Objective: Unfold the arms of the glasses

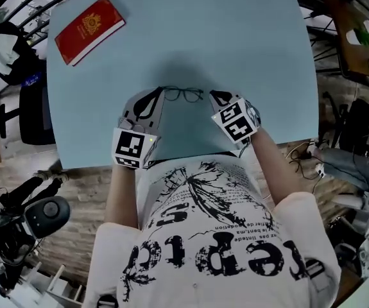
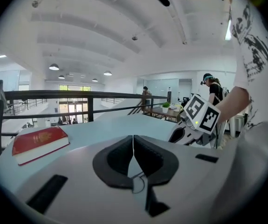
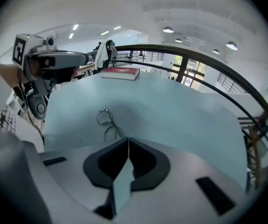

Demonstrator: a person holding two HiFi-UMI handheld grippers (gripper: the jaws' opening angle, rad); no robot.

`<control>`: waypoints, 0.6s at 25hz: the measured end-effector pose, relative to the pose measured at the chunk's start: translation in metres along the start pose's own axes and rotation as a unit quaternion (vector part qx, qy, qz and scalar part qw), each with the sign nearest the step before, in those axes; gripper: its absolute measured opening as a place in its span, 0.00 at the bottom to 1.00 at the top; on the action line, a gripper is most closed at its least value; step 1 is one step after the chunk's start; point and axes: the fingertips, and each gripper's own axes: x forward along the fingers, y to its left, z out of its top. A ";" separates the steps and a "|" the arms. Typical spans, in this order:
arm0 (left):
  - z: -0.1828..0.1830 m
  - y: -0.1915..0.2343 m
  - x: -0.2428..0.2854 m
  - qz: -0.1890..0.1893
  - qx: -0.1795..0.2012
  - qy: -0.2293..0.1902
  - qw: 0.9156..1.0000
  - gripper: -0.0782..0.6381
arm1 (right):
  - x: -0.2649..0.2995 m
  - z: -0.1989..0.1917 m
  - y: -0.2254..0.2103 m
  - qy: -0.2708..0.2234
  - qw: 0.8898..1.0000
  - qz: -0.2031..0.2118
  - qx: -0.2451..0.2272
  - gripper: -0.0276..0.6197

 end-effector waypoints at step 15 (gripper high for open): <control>-0.059 0.004 0.003 -0.027 -0.011 0.063 0.998 0.14 | 0.061 -0.019 0.017 0.109 0.956 0.093 -0.257 0.17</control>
